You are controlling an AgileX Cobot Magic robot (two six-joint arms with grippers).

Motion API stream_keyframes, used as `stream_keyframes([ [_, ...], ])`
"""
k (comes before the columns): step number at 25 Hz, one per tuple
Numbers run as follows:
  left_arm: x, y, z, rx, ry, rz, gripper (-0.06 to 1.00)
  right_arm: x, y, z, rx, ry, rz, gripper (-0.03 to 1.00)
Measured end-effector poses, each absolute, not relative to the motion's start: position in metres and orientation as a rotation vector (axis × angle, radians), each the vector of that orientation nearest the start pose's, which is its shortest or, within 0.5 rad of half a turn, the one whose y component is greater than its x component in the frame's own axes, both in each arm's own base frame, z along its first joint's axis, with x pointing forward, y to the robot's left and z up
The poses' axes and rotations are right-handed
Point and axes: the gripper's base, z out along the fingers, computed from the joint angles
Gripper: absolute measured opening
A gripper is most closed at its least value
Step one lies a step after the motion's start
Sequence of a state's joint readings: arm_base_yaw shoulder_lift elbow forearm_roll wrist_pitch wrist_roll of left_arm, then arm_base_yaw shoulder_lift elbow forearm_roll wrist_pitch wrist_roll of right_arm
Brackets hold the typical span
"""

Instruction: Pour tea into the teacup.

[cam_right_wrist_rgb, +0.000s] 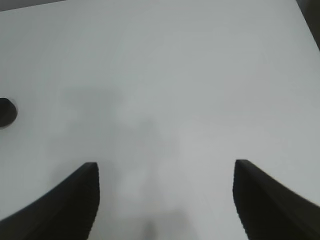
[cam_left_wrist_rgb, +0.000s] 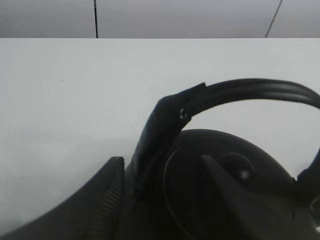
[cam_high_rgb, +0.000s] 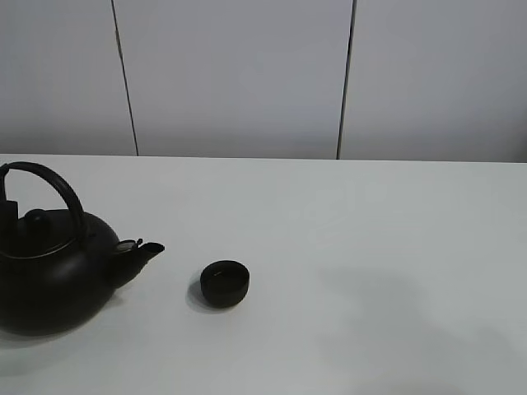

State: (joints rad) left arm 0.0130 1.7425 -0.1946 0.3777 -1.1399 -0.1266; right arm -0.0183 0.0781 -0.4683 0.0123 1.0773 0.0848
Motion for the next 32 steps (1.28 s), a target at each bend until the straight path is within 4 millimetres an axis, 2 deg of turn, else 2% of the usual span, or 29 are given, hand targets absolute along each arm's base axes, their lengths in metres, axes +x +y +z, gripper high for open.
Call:
stream_keyframes([
  [4, 0.21, -0.025, 0.119, 0.21, 1.902, -0.272, 0.33, 0.009, 0.001, 0.267, 0.112, 2.168, 0.053, 0.52],
  [10, 0.2, -0.018, 0.133, 0.13, 1.85, -0.218, 0.33, 0.009, 0.001, 0.267, 0.112, 2.168, 0.053, 0.52],
  [14, 0.191, -0.014, 0.131, 0.076, 1.869, -0.191, 0.33, 0.009, 0.001, 0.267, 0.112, 2.168, 0.053, 0.52],
  [19, 0.192, -0.006, 0.131, -0.011, 1.869, -0.142, 0.33, 0.009, 0.001, 0.267, 0.112, 2.168, 0.053, 0.52],
  [25, 0.209, 0.008, 0.14, -0.061, 1.803, -0.115, 0.33, 0.009, 0.001, 0.267, 0.112, 2.168, 0.053, 0.52],
  [29, 0.231, 0.031, 0.153, -0.195, 1.736, -0.14, 0.33, 0.009, 0.001, 0.267, 0.112, 2.168, 0.053, 0.52],
  [32, 0.24, 0.052, 0.156, -0.301, 1.774, -0.197, 0.33, 0.009, 0.001, 0.267, 0.112, 2.168, 0.053, 0.52],
])
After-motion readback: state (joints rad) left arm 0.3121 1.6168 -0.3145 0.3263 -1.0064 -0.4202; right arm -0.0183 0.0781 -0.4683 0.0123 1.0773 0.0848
